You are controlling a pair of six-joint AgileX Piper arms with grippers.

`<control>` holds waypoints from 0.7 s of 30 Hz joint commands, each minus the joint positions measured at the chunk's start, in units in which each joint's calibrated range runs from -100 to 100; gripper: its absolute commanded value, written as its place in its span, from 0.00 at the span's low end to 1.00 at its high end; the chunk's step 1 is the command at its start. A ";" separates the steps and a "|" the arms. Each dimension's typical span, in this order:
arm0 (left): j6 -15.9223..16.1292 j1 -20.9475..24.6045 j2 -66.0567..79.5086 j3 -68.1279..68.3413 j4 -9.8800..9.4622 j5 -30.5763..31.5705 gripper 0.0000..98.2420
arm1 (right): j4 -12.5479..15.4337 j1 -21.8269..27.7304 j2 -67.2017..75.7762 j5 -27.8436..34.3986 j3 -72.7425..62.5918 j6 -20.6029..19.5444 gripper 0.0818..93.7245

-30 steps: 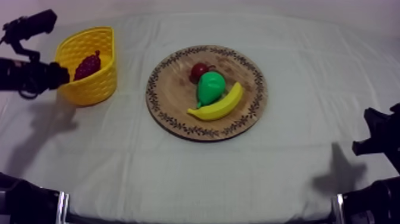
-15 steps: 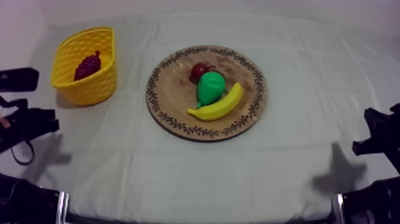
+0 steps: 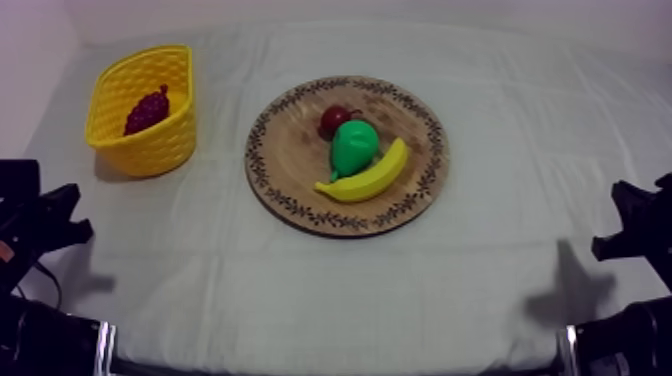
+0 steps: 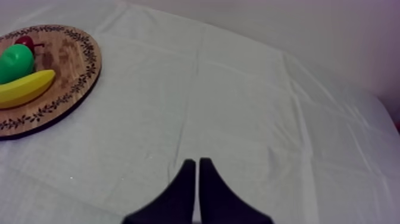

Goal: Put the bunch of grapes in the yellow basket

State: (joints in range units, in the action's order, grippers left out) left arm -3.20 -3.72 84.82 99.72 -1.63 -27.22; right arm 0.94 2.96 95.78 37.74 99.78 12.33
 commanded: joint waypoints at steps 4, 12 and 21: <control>-3.08 -0.33 7.89 -0.02 -0.22 -2.60 0.00 | 0.01 0.03 -0.02 0.00 -0.01 0.00 0.00; -7.48 -0.09 12.72 0.05 -0.29 -3.45 0.00 | 0.01 0.03 -0.02 0.00 -0.01 0.00 0.00; -8.16 0.03 15.03 0.16 -0.34 -3.85 0.00 | 0.01 0.03 -0.02 0.00 -0.01 -0.01 0.00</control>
State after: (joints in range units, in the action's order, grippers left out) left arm -11.33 -3.80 99.84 99.86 -2.02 -31.07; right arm 0.94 2.96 95.78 37.74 99.78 12.33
